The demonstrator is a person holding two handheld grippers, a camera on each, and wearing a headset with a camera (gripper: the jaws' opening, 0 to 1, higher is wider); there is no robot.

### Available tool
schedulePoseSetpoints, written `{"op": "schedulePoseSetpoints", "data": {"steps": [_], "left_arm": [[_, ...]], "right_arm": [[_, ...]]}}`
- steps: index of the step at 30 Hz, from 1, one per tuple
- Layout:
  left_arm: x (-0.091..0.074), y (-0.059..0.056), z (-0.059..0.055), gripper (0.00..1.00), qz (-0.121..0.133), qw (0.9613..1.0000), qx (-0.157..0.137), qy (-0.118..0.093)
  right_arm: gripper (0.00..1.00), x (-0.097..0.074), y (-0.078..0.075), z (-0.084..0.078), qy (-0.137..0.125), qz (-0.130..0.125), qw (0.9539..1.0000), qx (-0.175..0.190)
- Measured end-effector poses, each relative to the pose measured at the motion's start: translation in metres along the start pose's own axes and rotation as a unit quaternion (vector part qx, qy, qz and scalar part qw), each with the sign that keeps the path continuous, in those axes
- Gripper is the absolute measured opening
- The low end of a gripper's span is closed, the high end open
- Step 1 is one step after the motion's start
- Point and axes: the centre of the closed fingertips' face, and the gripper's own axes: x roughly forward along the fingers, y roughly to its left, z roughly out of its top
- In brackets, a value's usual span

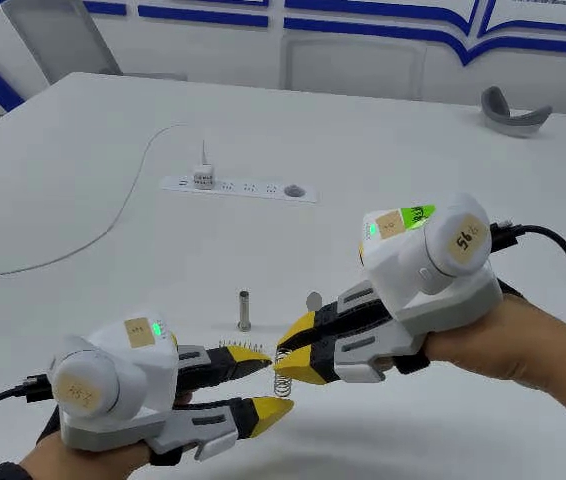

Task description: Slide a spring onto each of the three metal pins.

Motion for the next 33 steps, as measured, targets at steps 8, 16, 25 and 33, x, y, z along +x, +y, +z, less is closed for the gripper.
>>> {"op": "schedulePoseSetpoints", "data": {"steps": [8, 16, 25, 33], "left_arm": [[-0.009, 0.011, -0.001, 0.39, 0.021, 0.9997, -0.012, -0.005], [-0.017, 0.02, -0.001, 0.45, 0.039, 0.9989, -0.022, -0.011], [-0.024, 0.03, -0.004, 0.49, 0.058, 0.9978, -0.03, -0.012], [-0.026, 0.034, -0.007, 0.51, 0.064, 0.9972, -0.036, -0.013]], "right_arm": [[0.11, -0.004, -0.006, 0.0, -0.003, -0.008, 1.0, 0.003], [0.11, -0.007, -0.01, -0.001, -0.003, -0.015, 0.9999, 0.006], [0.11, -0.012, -0.018, -0.004, -0.004, -0.025, 0.9996, 0.008], [0.11, -0.021, -0.031, -0.006, -0.008, -0.042, 0.999, 0.015]]}}
